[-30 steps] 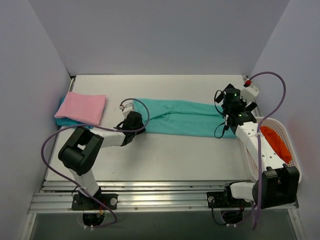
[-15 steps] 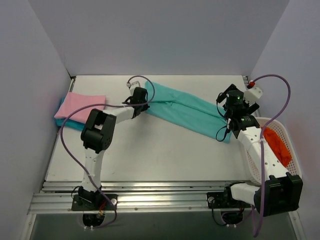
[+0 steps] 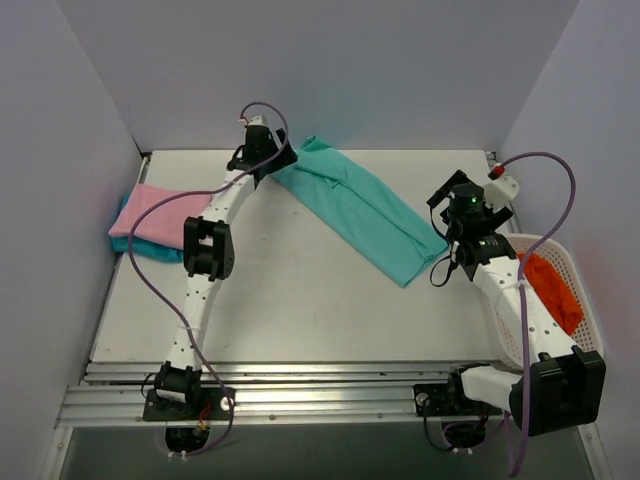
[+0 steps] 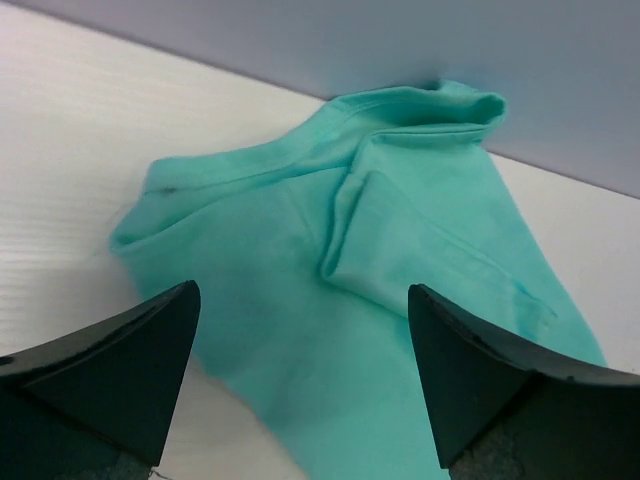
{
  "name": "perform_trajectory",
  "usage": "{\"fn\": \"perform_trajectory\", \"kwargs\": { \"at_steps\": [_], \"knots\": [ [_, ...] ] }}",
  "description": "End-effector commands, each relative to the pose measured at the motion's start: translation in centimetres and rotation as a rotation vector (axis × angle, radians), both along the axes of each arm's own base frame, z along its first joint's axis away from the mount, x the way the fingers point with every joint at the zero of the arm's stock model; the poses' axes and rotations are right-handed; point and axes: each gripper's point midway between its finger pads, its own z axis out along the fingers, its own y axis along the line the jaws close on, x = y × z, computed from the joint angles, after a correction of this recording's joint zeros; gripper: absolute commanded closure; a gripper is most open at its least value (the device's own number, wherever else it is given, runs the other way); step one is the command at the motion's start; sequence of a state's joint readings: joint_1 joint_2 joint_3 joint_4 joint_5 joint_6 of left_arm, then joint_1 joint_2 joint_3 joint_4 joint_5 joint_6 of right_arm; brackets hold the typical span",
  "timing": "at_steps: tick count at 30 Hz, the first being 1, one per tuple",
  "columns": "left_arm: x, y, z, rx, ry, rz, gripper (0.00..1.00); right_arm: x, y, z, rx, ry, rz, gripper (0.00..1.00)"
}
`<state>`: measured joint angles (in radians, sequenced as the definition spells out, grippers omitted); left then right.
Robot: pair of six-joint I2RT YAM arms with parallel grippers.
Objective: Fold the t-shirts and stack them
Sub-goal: Fold the tshirt
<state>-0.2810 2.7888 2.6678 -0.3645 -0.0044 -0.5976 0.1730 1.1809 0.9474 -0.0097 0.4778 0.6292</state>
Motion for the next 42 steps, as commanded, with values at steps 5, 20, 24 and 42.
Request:
{"fn": "perform_trajectory", "kwargs": {
  "at_steps": [5, 20, 24, 42],
  "knots": [
    [-7.3, 6.4, 22.8, -0.117, -0.42, 0.108, 0.06, -0.6, 1.1, 1.5, 0.04, -0.067, 0.032, 0.0],
    [-30.1, -11.2, 7.8, -0.386, -0.078, -0.004, 0.05, -4.6, 1.8, 2.8, 0.044, -0.068, 0.061, 0.0],
    [-34.3, -18.6, 5.3, -0.435, -0.041, -0.066, 0.04, -6.5, 1.1, 4.5, 0.039, -0.1, 0.051, 0.0],
    [-37.8, -28.1, 0.8, -0.517, 0.162, -0.051, 0.04, -9.7, -0.9, 6.4, -0.001, -0.123, -0.006, 0.0]
  ]
}}
